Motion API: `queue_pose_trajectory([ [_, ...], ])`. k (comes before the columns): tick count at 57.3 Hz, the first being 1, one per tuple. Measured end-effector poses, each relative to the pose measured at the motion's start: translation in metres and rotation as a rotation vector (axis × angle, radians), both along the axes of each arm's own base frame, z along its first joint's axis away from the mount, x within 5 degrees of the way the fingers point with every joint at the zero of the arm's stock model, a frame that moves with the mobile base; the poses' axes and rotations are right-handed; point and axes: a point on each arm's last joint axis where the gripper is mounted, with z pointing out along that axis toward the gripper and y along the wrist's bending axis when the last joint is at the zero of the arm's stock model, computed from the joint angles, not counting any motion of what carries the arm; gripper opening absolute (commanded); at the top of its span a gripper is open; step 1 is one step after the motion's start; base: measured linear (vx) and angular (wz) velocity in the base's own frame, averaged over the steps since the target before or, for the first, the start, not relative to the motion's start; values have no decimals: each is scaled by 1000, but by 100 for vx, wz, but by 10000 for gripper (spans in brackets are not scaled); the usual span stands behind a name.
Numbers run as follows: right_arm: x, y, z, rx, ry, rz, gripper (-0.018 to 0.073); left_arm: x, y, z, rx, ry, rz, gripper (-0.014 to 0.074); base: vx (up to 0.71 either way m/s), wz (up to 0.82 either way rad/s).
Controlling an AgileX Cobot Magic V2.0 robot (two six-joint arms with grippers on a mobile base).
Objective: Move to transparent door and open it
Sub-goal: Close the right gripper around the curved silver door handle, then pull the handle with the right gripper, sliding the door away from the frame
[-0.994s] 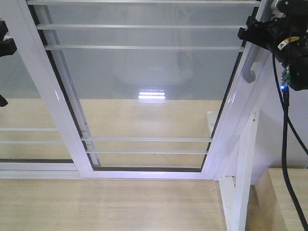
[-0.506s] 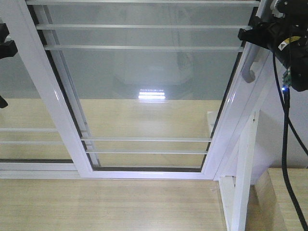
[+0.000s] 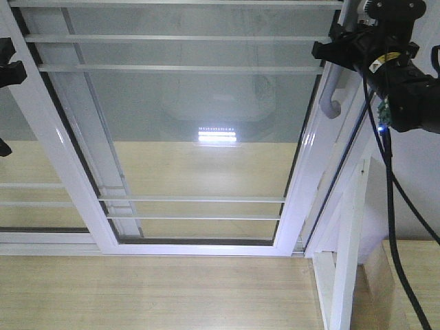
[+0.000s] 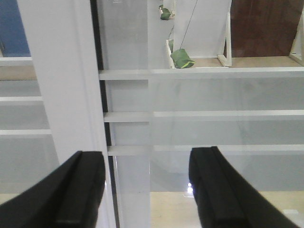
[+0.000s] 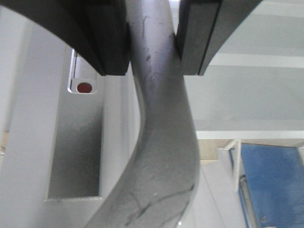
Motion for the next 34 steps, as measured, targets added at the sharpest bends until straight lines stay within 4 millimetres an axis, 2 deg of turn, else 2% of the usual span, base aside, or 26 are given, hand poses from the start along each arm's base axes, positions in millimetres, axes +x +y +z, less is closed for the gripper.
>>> queue_pose_trajectory([
  [21,-12,55,2,-27,-22,157,54,0,0,0,0,0,0,514,0,0],
  [28,-21,81,4,-63,-47,250,58,0,0,0,0,1,0,514,0,0],
  [34,-24,88,4,-83,-54,277,60,0,0,-1,0,8,-1,514,0,0],
])
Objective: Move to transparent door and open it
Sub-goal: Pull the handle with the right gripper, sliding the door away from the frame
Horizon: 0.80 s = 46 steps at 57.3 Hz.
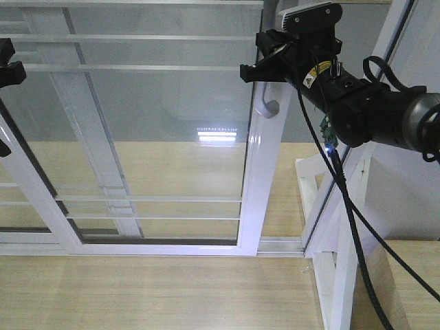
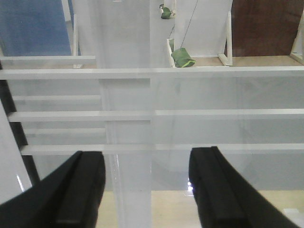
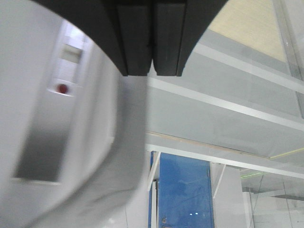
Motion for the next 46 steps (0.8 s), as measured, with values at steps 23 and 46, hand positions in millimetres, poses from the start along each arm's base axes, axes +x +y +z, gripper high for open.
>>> queue_pose_trajectory([
  [23,-33,-17,63,-188,-46,-21,43,-2,-3,-8,60,84,-36,514,0,0],
  [46,-85,-38,103,-225,-18,-47,-8,11,-31,-19,65,59,-130,514,0,0],
])
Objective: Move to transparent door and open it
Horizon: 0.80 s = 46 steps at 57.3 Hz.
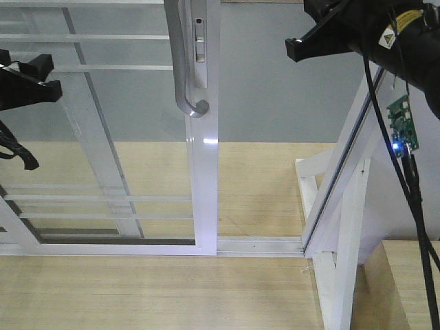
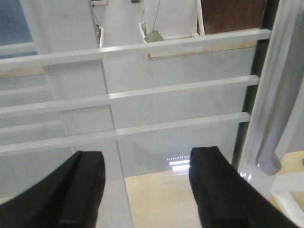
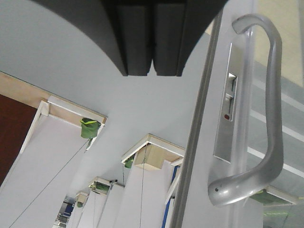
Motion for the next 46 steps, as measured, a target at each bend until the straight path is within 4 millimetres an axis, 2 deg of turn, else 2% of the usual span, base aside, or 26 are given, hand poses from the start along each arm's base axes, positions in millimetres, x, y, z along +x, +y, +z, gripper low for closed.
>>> queue_pose_trajectory([
  [14,-41,-14,-27,24,46,-3,-8,26,-19,-30,3,-18,-41,514,0,0],
  [21,-54,-19,-33,23,50,-3,-8,42,-29,-40,-27,-12,-52,514,0,0],
  [35,-57,-20,-33,27,48,-4,-8,81,-49,-43,-71,-18,-94,514,0,0],
  [46,-57,-20,-33,28,45,-3,-8,102,-62,-42,-100,-37,-142,514,0,0],
])
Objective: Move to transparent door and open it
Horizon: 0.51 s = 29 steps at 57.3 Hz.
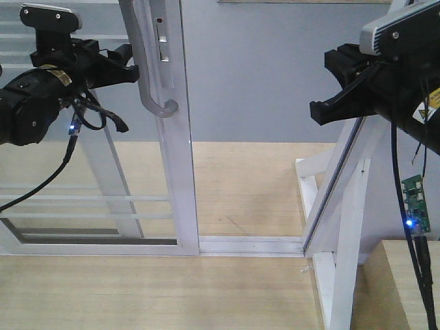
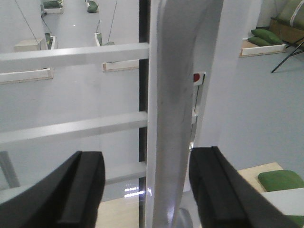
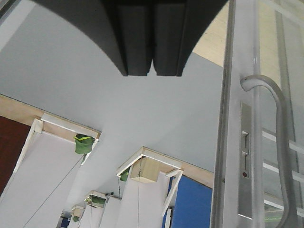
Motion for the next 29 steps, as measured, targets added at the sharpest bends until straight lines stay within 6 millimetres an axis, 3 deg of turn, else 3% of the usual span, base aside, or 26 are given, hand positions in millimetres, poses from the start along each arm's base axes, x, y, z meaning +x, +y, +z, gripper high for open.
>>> queue_pose_trajectory([
  [29,0,0,0,1,-2,0,-8,49,-17,1,-60,-32,-16,493,0,0],
])
